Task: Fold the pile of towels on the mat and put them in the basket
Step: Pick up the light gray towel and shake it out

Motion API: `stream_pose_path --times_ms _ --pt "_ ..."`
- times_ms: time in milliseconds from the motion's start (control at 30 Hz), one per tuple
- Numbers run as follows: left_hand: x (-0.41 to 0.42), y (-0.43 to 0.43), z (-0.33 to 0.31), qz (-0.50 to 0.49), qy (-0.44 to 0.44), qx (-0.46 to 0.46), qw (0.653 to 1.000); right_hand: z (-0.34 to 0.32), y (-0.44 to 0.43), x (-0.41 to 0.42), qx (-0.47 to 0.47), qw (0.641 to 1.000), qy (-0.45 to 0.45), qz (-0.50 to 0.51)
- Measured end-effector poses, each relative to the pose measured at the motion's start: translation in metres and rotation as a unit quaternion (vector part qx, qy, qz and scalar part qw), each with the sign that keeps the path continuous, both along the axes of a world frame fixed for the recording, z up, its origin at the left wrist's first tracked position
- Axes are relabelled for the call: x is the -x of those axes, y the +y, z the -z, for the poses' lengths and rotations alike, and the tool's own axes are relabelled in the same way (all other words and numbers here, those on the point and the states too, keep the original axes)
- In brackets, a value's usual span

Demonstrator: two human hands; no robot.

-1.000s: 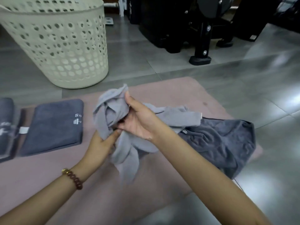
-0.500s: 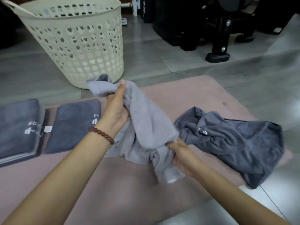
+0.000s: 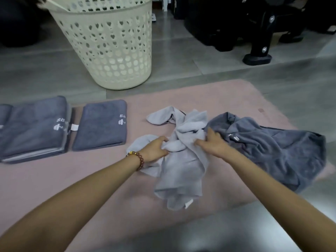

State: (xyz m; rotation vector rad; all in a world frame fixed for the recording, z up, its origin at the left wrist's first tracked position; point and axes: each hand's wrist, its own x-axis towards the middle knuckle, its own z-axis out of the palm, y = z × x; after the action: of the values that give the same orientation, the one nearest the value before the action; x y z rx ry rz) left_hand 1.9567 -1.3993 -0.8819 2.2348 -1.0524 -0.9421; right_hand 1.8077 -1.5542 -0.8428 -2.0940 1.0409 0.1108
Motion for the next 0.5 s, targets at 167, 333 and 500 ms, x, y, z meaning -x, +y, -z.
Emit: stream_pose_path --times_ms 167,333,500 --pt "-0.004 0.015 -0.048 -0.052 0.07 0.155 0.984 0.012 0.031 0.015 0.033 0.979 -0.025 -0.199" --pt "0.006 0.033 -0.099 -0.091 0.165 0.218 0.957 0.008 0.037 0.003 0.017 0.977 -0.117 -0.179" --pt "0.003 0.035 -0.114 -0.178 0.183 0.284 0.924 -0.015 0.024 -0.007 -0.202 0.958 -0.204 0.024"
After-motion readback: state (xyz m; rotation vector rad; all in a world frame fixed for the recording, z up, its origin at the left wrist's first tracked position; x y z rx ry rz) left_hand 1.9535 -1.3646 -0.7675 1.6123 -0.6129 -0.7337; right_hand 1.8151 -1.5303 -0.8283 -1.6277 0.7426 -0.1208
